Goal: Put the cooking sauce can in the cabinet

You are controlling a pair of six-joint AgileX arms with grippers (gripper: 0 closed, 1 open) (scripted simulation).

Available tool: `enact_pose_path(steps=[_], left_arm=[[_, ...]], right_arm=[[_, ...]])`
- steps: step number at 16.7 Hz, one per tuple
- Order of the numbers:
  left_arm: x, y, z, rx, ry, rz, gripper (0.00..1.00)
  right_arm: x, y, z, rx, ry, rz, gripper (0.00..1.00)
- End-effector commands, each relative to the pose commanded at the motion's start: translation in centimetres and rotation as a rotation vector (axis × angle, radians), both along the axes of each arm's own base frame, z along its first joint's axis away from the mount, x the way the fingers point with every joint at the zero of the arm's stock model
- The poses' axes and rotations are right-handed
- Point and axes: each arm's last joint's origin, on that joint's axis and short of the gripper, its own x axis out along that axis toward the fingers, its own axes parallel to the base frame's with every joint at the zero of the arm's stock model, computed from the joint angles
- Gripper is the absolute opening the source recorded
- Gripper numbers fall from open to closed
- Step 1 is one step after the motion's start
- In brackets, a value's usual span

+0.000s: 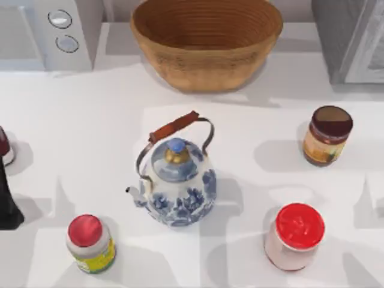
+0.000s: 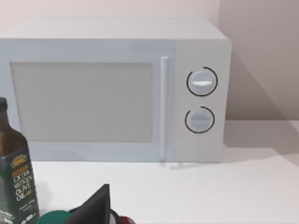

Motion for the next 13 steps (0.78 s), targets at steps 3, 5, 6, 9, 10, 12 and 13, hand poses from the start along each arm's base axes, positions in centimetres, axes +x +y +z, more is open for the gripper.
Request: enact_pose_path(steps=[3,5,6,9,10,12,13], left_arm=[[0.0,0.0,0.0,0.000,0.000,0.000,1.00],[0.0,0.0,0.0,0.000,0.000,0.000,1.00],[0.0,0.0,0.0,0.000,0.000,0.000,1.00],[0.0,0.0,0.0,0.000,0.000,0.000,1.00],[0.0,0.0,0.0,0.000,0.000,0.000,1.00],[0.0,0.0,0.0,0.000,0.000,0.000,1.00],[0.0,0.0,0.0,0.000,0.000,0.000,1.00]], right_arm=[[0.0,0.0,0.1,-0.009,0.010,0.003,1.00],[0.1,0.0,0.5,-0.053,0.059,0.019,1.00],[0.2,-0.1,0.9,-0.087,0.098,0.034,1.00],[1.1,-0.2,2.3,-0.215,0.259,0.116,1.00],[1.5,-0.3,2.9,-0.258,0.323,0.158,1.00],[2.9,-0.6,4.0,-0.335,0.455,0.265,1.00],[3.8,-0.8,4.6,-0.367,0.519,0.331,1.00]])
